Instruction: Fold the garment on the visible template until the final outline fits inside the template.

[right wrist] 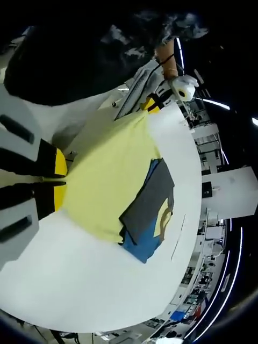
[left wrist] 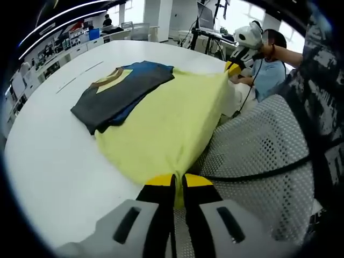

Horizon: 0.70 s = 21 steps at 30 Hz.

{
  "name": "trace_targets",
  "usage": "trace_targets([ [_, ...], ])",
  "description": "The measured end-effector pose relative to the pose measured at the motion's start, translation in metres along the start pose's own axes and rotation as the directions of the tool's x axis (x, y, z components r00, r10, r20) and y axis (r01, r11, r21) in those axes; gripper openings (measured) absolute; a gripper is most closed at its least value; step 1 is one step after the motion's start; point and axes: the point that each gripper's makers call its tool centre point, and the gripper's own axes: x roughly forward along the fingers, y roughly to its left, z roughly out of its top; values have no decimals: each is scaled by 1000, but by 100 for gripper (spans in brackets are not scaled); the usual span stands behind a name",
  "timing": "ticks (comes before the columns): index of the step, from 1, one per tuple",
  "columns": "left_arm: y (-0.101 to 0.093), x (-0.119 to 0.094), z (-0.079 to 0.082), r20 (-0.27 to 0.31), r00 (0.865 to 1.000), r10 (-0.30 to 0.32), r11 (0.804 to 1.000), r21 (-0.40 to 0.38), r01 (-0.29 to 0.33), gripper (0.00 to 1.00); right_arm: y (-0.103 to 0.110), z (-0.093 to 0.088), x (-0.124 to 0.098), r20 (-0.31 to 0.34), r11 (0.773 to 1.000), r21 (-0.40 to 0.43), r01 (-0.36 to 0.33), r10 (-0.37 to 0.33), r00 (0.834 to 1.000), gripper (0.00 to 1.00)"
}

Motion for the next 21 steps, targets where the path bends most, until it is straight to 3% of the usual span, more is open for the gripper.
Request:
trace_targets([
  [7,25,-18,40,84,993,88,996,6,-88,3,-14,32,-8,51,997,-34,68,-66,997,0],
  [9,38,-22,53,136,980,147,988,16,-151,3,-19,40,-11,69,996,-18,91,-90,994,0],
  [11,40,-23,58,148,978,146,988,26,-151,3,-23,49,-13,84,993,-34,111,-108,991,0],
  [12,45,-25,64,170,970,173,983,28,-180,3,-24,51,-13,83,992,-45,119,-115,990,0],
  [18,63,-29,80,211,950,231,971,16,-239,3,-41,76,-17,108,980,-101,172,-161,981,0],
  [21,75,-32,92,234,931,279,958,7,-288,3,-47,89,-17,122,975,-108,192,-179,976,0],
])
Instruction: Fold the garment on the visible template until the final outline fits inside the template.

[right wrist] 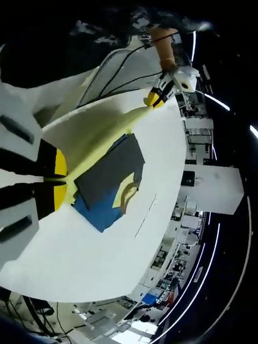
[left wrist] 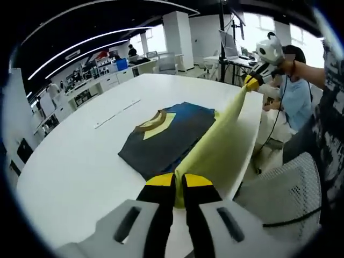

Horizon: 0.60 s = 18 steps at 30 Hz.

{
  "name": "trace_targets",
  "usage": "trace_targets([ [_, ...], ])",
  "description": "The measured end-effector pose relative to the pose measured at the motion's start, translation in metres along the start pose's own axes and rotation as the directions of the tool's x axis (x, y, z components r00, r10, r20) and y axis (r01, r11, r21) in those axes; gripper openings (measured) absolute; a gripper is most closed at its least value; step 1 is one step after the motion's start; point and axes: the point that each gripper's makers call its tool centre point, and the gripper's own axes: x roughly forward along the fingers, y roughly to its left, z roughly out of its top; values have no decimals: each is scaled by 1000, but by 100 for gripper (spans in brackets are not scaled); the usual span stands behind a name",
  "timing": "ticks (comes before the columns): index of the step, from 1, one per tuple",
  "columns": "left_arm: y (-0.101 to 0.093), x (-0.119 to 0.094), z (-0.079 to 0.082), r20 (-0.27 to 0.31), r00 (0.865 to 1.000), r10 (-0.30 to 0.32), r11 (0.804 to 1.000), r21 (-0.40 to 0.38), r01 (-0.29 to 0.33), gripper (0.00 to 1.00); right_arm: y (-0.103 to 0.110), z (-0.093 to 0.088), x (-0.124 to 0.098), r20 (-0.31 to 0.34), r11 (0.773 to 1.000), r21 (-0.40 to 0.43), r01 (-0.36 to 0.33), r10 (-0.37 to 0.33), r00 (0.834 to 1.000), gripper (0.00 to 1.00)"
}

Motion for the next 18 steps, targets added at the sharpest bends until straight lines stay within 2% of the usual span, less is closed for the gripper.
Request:
trace_targets([
  [4,21,6,20,58,993,99,995,-34,-97,3,-16,16,5,26,1000,-1,30,-30,999,0],
  [11,43,19,36,82,981,174,985,-28,-172,3,-40,37,12,52,997,1,81,-81,995,0],
  [14,54,25,44,100,974,205,978,-62,-200,3,-51,45,18,56,993,-20,116,-115,992,0],
  [18,68,34,52,95,964,247,969,-35,-244,3,-62,54,26,69,991,-22,132,-130,989,0],
])
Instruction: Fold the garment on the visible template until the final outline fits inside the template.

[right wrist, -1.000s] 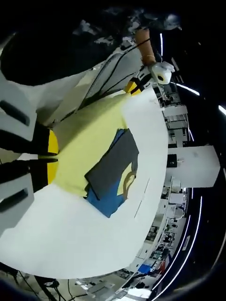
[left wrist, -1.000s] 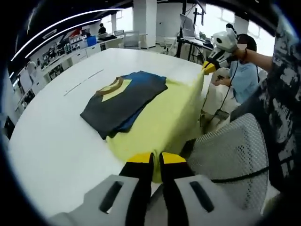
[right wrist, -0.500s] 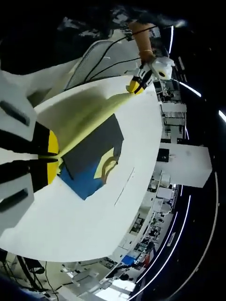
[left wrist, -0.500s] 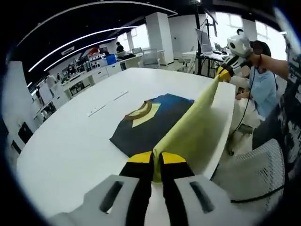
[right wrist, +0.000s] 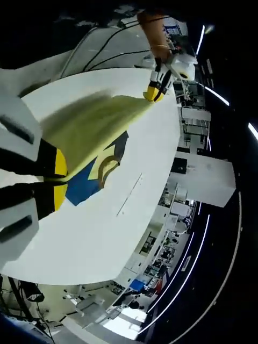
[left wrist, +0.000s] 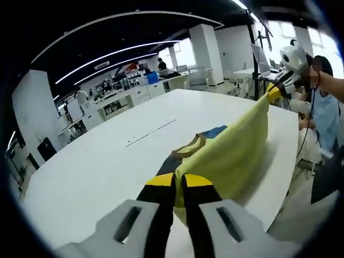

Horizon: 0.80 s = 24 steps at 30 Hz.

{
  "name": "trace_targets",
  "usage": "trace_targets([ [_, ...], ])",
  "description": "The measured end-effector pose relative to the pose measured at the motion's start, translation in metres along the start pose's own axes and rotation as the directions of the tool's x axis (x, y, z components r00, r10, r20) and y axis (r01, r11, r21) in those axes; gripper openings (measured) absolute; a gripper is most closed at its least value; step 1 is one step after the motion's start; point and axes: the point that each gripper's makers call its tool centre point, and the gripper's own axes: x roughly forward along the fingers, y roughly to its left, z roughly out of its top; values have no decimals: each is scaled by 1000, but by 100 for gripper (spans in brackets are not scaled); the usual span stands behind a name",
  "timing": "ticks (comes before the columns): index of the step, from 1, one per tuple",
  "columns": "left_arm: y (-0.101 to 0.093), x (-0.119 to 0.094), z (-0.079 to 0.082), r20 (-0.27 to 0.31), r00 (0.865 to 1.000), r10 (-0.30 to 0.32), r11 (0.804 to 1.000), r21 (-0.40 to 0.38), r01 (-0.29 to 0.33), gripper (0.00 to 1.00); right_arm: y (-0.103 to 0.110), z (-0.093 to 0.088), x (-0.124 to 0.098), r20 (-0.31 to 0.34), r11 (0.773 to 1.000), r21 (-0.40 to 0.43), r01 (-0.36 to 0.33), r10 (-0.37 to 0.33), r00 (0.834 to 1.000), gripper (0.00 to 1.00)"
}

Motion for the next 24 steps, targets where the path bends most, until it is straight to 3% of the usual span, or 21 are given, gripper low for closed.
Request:
trace_targets([
  [12,28,41,24,6,995,97,994,51,-97,3,-40,18,37,10,996,-11,85,-84,996,0],
  [18,41,63,21,-9,995,99,995,11,-99,3,-54,18,59,2,995,21,99,-99,995,0],
  [20,45,71,16,-24,994,103,994,-36,-103,3,-58,18,67,0,994,44,98,-98,995,0],
  [24,51,88,5,-49,994,96,993,-62,-99,3,-65,13,89,-19,993,78,86,-85,996,0],
])
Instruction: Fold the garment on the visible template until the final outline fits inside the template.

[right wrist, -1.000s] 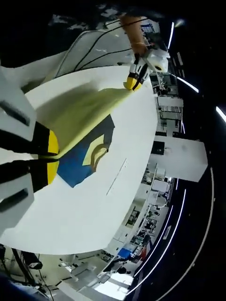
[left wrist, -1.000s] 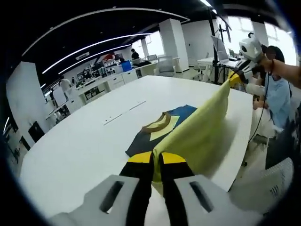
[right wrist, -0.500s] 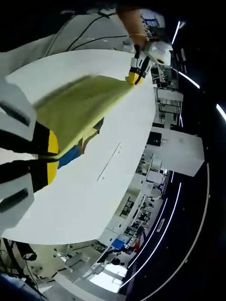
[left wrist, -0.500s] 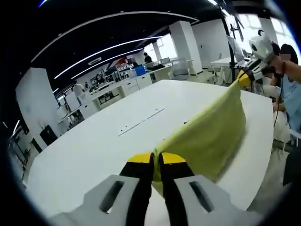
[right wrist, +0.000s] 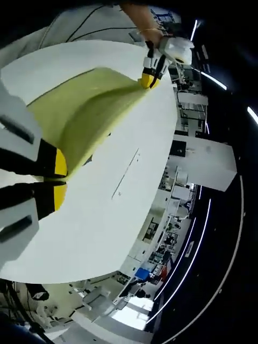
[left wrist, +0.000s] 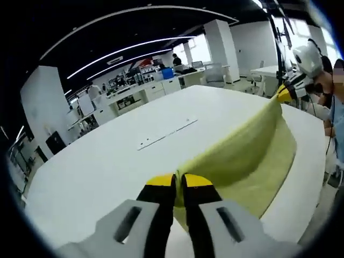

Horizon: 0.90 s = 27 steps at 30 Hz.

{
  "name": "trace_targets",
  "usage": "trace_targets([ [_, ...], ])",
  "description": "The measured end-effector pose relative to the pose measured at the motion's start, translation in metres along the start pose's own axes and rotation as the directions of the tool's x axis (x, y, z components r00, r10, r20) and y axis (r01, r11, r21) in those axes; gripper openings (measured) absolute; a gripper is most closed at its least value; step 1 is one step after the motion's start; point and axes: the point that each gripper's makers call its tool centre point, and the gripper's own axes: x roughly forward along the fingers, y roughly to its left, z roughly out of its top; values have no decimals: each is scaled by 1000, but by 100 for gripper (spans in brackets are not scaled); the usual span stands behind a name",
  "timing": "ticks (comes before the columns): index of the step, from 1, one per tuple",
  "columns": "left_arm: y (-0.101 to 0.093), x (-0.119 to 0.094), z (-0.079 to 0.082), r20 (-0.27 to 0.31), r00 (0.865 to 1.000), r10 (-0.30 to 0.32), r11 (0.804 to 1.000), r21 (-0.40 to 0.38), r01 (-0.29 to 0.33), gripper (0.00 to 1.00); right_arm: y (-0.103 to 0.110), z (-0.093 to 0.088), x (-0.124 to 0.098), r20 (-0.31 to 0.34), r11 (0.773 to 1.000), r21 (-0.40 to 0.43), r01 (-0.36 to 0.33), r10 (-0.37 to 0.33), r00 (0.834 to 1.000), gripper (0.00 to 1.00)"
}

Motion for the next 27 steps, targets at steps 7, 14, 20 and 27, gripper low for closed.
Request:
trace_targets([
  [7,3,29,-18,-37,999,-25,999,-44,23,3,-5,-15,32,-75,1000,15,-26,27,997,0],
  [14,7,55,-38,-81,996,-32,997,-74,26,3,-6,-35,63,-155,999,-18,-45,42,987,0],
  [20,3,77,-60,-147,988,-52,997,-66,42,3,-5,-54,85,-204,998,-29,-59,52,978,0],
  [27,3,94,-78,-186,980,-71,994,-95,54,4,-8,-66,102,-234,997,-10,-77,73,970,0],
])
